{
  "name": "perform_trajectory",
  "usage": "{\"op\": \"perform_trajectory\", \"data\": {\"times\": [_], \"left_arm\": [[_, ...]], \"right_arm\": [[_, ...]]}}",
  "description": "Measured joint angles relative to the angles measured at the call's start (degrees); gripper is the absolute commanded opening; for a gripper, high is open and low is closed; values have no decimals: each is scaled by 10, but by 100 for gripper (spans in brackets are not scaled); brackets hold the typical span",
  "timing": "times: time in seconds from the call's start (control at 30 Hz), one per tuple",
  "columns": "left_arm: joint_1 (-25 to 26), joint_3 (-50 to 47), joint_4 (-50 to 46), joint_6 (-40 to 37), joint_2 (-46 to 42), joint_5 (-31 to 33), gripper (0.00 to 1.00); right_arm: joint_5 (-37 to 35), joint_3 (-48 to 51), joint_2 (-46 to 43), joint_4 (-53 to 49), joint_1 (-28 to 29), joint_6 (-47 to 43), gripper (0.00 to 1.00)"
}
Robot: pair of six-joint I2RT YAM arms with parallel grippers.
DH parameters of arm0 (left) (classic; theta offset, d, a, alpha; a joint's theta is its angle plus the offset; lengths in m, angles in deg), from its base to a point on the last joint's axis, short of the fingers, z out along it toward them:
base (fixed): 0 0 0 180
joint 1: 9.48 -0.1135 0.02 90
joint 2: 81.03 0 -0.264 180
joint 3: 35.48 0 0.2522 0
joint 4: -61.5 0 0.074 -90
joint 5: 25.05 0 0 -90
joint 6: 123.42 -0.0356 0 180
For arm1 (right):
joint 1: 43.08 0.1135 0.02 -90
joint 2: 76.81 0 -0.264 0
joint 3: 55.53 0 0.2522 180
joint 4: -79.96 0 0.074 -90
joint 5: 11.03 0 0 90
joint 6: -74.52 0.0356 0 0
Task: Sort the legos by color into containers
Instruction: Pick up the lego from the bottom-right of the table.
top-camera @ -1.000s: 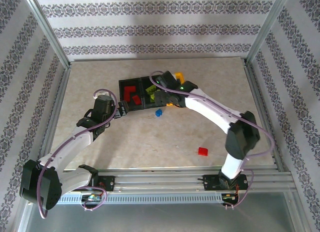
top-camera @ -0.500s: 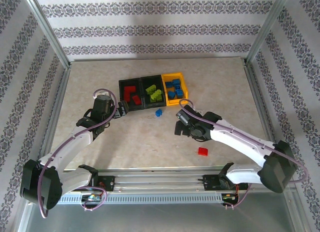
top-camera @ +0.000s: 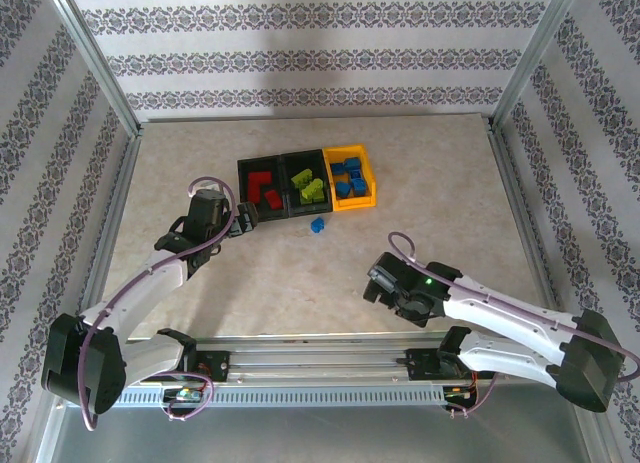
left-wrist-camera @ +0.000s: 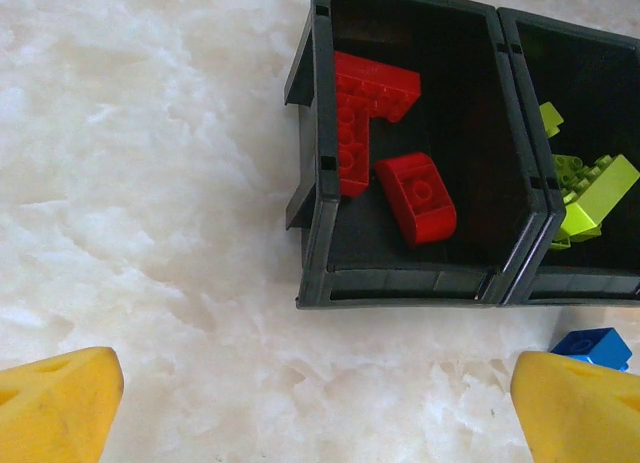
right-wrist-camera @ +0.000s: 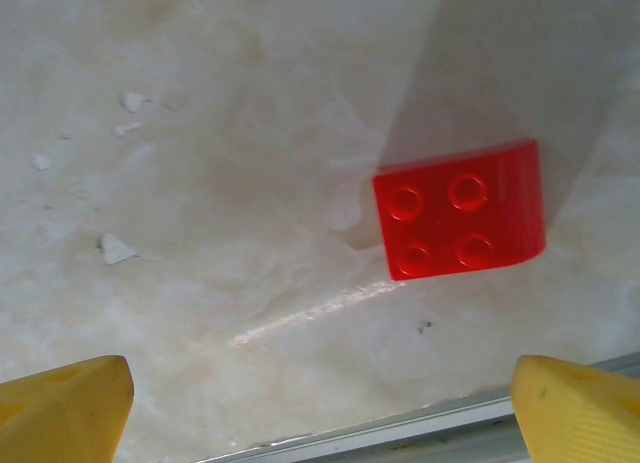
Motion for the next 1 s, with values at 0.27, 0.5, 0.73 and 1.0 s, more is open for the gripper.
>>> {"op": "perform_trajectory", "data": {"times": [0.27,0.5,0.73,1.0], "left_arm": [[0,-5,1,2,9,-8,100],[0,-6,2,4,14,-10,100],[0,-6,2,4,14,-10,100],[0,-6,2,4,14,-10,100]], "right_arm": [[4,28,4,20,0,32,97],[-10,28,35,43,-24,24,97],[-18,28,67,73,-61,-2,93],[-20,22,111,104,-76,-40,91]]}}
